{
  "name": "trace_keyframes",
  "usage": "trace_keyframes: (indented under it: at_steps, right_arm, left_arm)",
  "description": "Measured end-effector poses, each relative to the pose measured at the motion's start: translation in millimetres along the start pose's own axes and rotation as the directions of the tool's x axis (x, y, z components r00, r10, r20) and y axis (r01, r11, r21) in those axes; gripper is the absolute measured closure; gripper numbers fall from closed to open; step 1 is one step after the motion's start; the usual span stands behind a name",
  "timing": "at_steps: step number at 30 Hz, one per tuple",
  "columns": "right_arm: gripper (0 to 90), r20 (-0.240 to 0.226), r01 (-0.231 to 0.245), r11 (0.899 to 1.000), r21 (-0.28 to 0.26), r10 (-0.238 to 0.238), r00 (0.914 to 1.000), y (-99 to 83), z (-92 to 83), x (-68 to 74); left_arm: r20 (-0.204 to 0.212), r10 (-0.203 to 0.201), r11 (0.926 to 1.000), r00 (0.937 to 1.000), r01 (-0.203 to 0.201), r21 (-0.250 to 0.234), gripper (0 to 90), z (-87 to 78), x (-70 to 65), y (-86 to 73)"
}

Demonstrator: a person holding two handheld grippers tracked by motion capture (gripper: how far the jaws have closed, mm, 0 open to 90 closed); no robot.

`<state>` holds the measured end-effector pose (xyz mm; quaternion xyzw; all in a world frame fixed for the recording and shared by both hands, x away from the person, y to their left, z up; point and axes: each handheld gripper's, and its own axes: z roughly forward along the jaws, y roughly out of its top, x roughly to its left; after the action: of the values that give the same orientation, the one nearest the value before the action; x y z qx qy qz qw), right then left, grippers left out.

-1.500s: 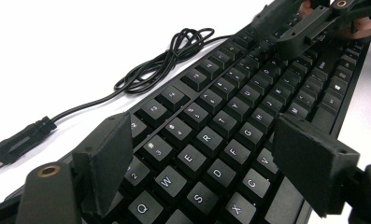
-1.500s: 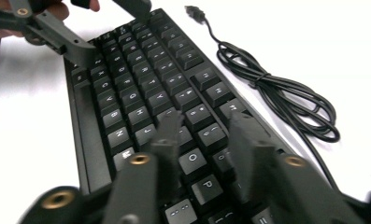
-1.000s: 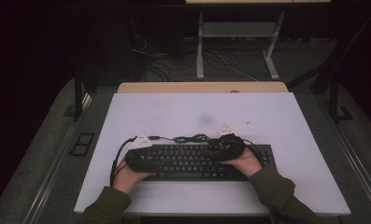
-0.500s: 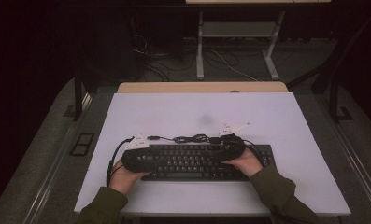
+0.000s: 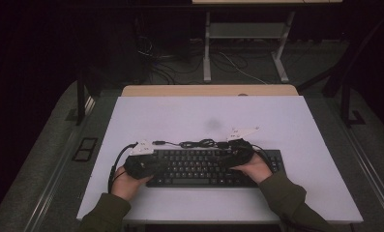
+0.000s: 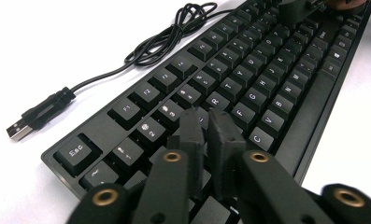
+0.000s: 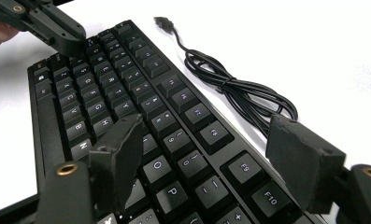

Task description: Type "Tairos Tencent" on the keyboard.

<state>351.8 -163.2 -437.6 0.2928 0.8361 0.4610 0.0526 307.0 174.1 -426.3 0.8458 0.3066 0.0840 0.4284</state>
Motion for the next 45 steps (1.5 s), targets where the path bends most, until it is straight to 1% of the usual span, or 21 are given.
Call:
trace_keyframes:
  at_steps: [2,11,14,15,20,21,25,33,37,45]
  right_arm:
    - [27.3,0.001,0.000,1.000,-0.001,0.000,1.0000,0.0,0.1,0.0]
    - [27.2,0.004,0.001,1.000,0.001,-0.001,1.0000,0.0,0.0,-0.2]
    - [27.2,0.003,0.002,1.000,0.000,-0.002,1.0000,0.0,0.2,-0.1]
    - [27.2,0.003,0.002,1.000,0.001,-0.002,1.0000,0.0,0.2,-0.1]
    - [27.2,0.005,0.001,1.000,0.000,-0.001,1.0000,0.1,0.2,0.0]
    - [27.3,0.005,0.001,1.000,0.000,-0.001,1.0000,0.1,0.2,0.0]
    - [27.2,0.006,0.001,1.000,-0.002,-0.001,1.0000,0.3,-0.1,0.1]
    - [27.3,0.007,0.000,1.000,-0.001,0.000,1.0000,0.5,-0.3,0.3]
    - [27.3,0.007,0.000,1.000,-0.001,0.000,1.0000,0.4,-0.2,0.5]
    - [27.3,0.006,-0.001,1.000,-0.002,0.001,1.0000,0.5,-0.2,0.6]
  left_arm:
    - [0.002,0.000,1.0000,1.0000,0.000,0.004,89.1,0.1,0.2,-0.2]
    - [0.011,0.002,0.9997,0.9999,-0.003,0.025,89.2,3.9,-0.7,-0.7]
    - [0.025,-0.007,0.9998,0.9997,0.007,0.021,89.2,6.2,-1.3,-0.9]
    - [0.030,-0.001,0.9997,0.9995,0.000,0.025,89.2,6.9,-1.0,-1.0]
    - [0.037,-0.004,0.9995,0.9993,0.003,0.031,89.3,9.9,-2.4,-0.6]
    - [0.039,0.002,0.9994,0.9992,-0.003,0.034,89.3,10.5,-2.3,-0.6]
    - [0.038,0.003,0.9991,0.9993,-0.004,0.041,89.3,12.1,-2.9,-0.8]
    - [0.036,0.002,0.9992,0.9993,-0.004,0.039,89.3,13.1,-2.8,-1.3]
    - [0.038,0.006,0.9987,0.9993,-0.008,0.050,89.3,14.7,-2.8,-2.1]
    - [0.038,0.008,0.9987,0.9992,-0.009,0.050,89.3,14.8,-2.9,-1.7]
